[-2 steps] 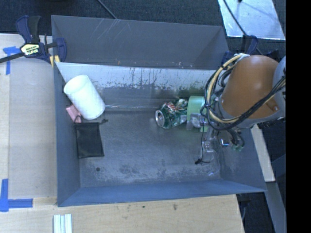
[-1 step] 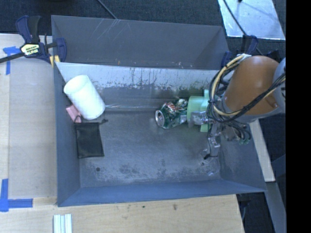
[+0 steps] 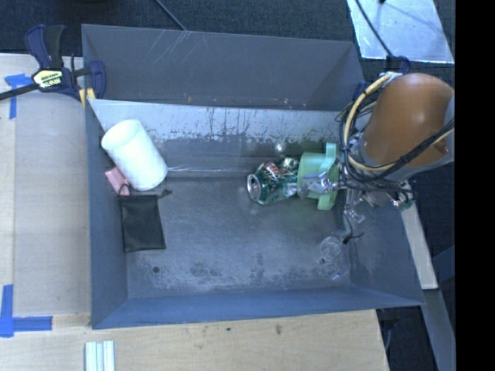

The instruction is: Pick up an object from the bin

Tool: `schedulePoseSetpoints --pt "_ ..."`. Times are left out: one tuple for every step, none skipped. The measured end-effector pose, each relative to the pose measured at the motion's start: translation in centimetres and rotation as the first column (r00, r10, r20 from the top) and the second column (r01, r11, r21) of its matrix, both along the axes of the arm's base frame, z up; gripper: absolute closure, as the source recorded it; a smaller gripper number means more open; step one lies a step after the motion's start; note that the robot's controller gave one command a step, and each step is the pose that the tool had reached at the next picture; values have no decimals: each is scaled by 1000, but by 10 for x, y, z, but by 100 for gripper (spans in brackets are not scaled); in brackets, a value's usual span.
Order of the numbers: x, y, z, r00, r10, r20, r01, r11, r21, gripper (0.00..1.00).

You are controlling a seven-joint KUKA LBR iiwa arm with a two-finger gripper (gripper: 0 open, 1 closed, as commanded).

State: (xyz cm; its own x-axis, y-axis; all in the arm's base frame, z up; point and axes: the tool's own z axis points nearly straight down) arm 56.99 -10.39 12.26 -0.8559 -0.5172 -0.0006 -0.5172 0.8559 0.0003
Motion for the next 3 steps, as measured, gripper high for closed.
schedulePoseSetpoints --pt "-49 -31 4 946 323 -1 -323 946 1 0" --pt "-28 -14 -55 936 353 -1 -353 936 0 0" --pt "-27 -25 -52 807 591 5 -591 807 -2 100"
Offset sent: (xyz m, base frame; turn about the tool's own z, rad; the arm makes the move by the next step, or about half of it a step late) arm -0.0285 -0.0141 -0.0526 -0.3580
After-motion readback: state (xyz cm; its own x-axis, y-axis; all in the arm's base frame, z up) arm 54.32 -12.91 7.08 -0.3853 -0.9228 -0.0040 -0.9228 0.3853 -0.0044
